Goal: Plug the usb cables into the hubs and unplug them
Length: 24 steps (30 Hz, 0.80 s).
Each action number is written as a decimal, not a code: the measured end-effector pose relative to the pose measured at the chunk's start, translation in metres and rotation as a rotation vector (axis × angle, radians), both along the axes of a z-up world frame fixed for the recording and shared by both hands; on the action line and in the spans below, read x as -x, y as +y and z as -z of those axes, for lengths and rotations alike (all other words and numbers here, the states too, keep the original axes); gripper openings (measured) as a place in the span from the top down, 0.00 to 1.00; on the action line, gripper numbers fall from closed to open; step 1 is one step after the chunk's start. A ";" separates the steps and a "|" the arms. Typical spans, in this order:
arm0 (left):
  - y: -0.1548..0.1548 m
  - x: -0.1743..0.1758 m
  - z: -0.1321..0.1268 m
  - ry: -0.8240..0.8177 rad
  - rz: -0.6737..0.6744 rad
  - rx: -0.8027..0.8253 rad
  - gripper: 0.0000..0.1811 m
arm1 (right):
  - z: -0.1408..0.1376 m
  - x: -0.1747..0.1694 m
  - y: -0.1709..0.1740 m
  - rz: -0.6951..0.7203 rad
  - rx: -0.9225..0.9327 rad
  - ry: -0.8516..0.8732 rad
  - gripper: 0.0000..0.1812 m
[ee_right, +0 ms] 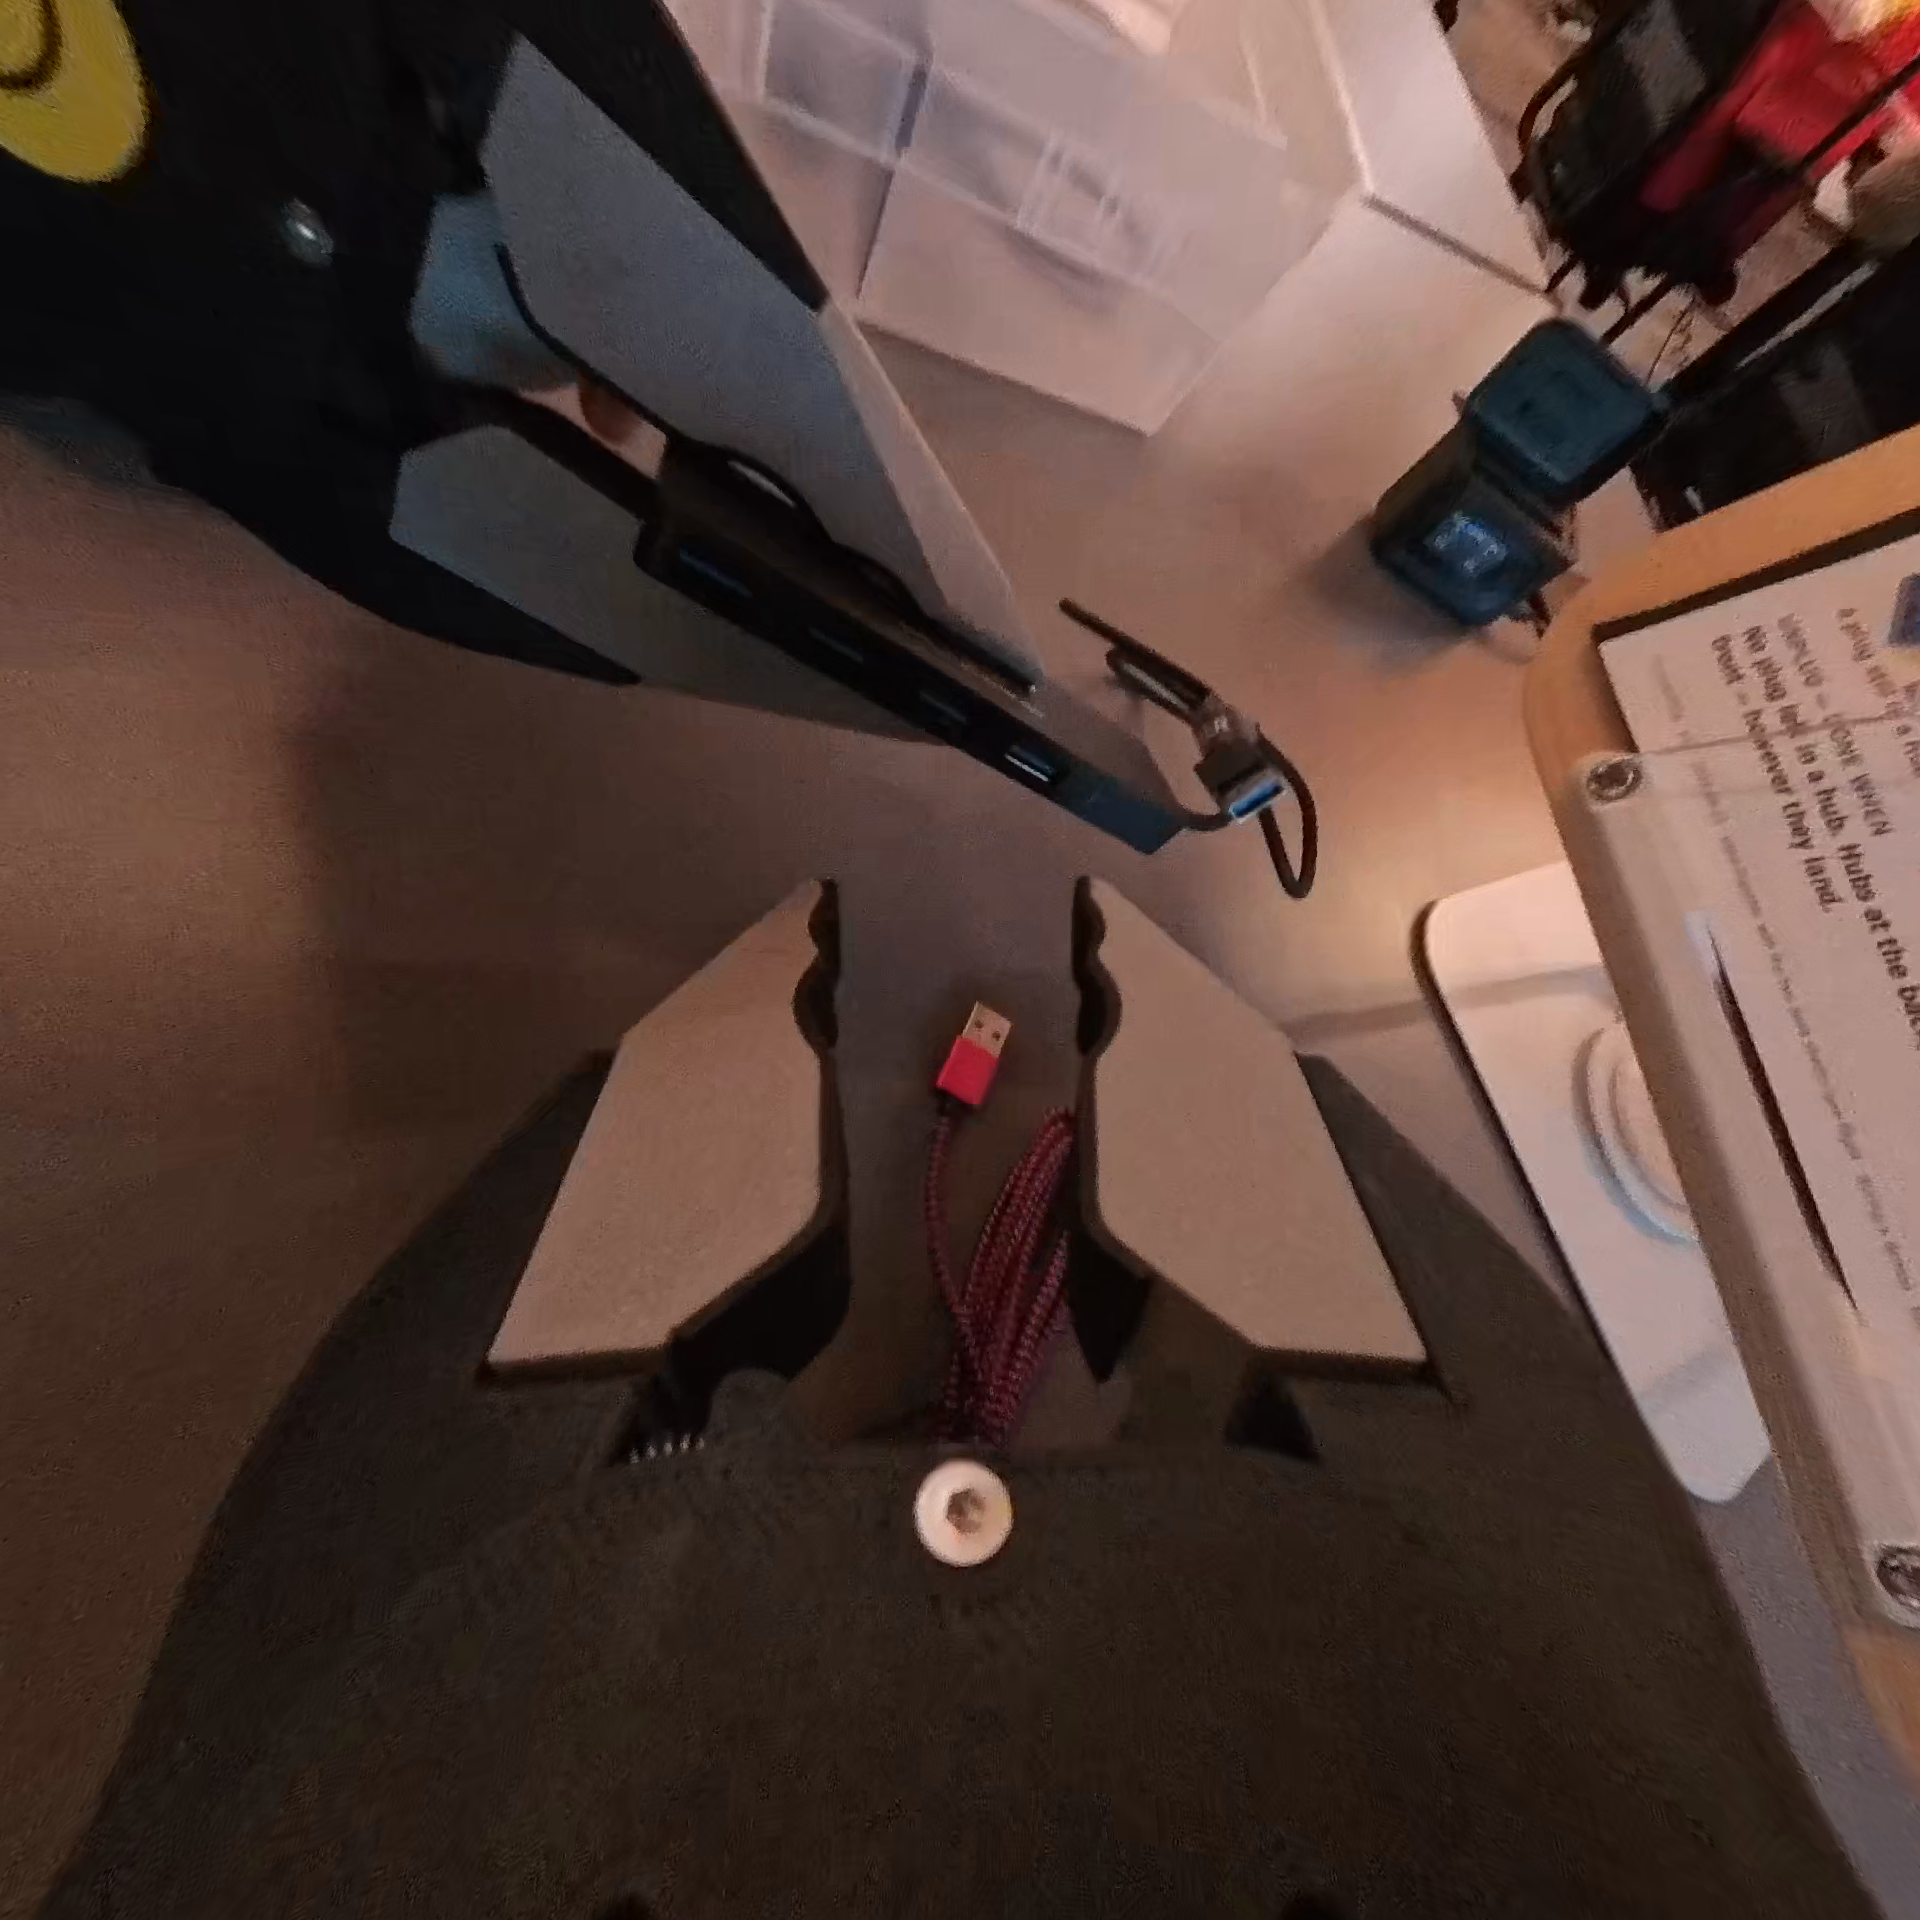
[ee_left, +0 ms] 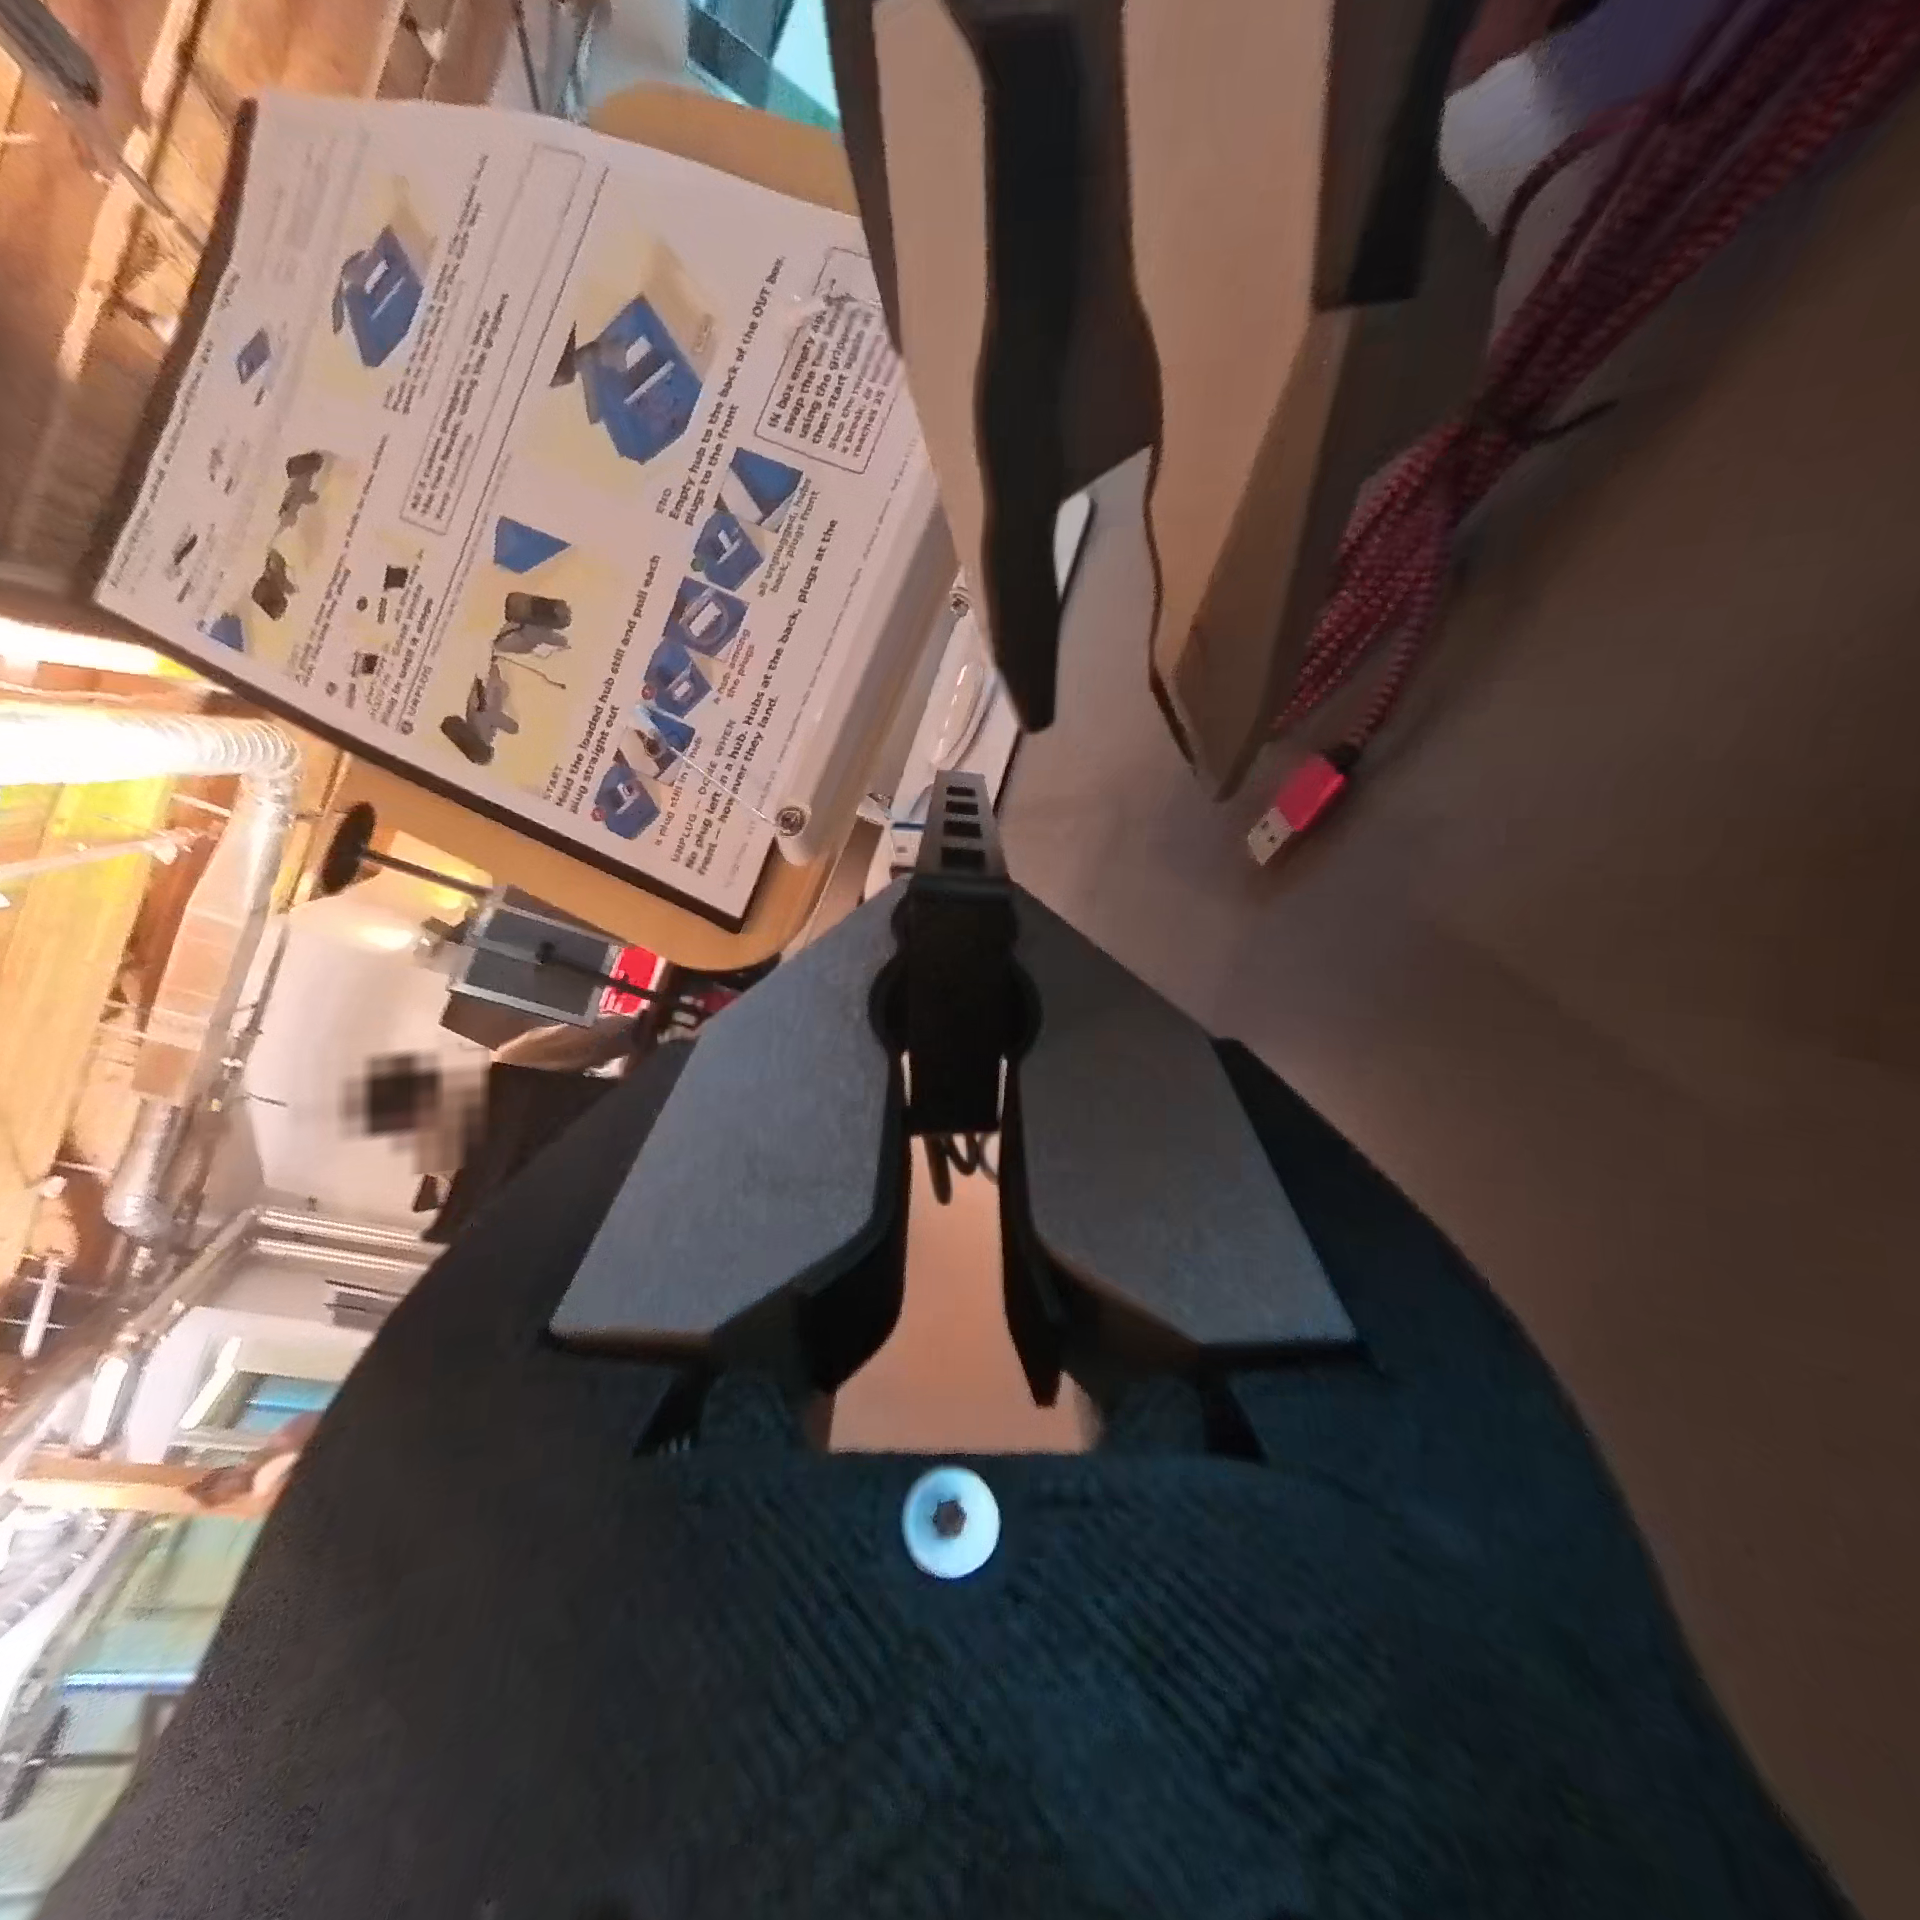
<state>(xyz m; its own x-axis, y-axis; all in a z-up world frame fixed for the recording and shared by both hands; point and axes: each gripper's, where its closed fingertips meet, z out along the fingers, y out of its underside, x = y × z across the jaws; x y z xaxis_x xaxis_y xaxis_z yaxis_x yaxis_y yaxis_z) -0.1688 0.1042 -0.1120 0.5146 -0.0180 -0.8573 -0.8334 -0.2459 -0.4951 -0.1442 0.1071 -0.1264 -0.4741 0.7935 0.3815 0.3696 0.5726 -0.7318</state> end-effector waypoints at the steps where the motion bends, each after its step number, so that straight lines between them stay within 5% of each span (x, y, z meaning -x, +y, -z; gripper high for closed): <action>1: -0.001 0.000 -0.001 -0.027 0.004 -0.001 0.95 | -0.004 0.001 -0.003 -0.007 0.012 0.022 0.74; 13: -0.008 -0.010 -0.017 -0.214 0.111 -0.046 0.95 | -0.008 0.007 -0.021 -0.042 -0.017 0.121 0.63; 16: -0.005 -0.010 -0.010 -0.188 0.109 -0.016 0.95 | -0.007 0.008 -0.008 -0.005 0.010 0.099 0.72; 20: -0.003 -0.001 0.001 -0.148 0.061 0.022 0.95 | -0.001 0.002 0.021 0.092 0.266 -0.054 0.74; 24: -0.003 0.000 0.008 -0.186 0.089 0.053 0.95 | 0.017 -0.015 0.013 0.021 0.559 -0.301 0.68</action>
